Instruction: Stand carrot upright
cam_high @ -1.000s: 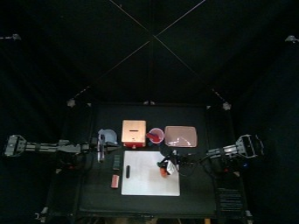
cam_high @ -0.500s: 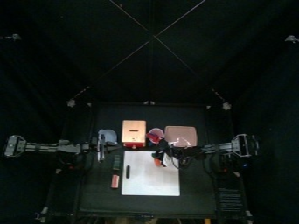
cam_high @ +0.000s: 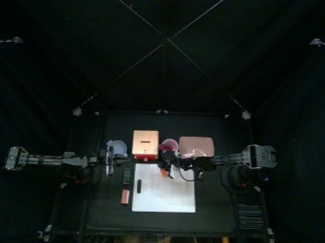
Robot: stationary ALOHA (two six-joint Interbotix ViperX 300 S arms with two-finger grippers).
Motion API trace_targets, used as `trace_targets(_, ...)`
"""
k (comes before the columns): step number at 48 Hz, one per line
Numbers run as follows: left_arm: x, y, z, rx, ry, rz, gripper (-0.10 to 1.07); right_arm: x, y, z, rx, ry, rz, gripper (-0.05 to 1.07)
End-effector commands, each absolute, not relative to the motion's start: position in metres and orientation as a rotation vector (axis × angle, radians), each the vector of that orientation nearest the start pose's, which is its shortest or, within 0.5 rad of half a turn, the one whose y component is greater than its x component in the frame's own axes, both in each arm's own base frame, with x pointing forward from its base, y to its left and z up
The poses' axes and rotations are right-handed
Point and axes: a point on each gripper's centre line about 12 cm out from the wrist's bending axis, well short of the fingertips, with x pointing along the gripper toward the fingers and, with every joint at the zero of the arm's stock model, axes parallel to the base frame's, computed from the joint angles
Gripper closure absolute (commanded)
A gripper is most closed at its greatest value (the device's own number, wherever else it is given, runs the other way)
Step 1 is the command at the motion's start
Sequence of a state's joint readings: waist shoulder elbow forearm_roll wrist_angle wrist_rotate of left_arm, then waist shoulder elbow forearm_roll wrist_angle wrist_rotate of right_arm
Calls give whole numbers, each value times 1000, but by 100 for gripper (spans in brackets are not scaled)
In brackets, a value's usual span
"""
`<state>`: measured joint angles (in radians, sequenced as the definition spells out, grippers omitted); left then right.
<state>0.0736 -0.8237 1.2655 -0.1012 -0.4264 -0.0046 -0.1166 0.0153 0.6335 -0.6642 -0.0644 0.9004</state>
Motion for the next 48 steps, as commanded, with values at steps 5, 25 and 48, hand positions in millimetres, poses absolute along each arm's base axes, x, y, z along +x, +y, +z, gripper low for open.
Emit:
trace_targets(5,210,21,249,-95,-5,119,46,408,-48,191,260,546,-145,45)
trace_targets(25,209,21,247,-95,-1,121,46,407,-53,187,220,574,-160,44)
trace_targets(48,209,24,247,-94,-1,134,46,404,-50,178,255,597,-169,43)
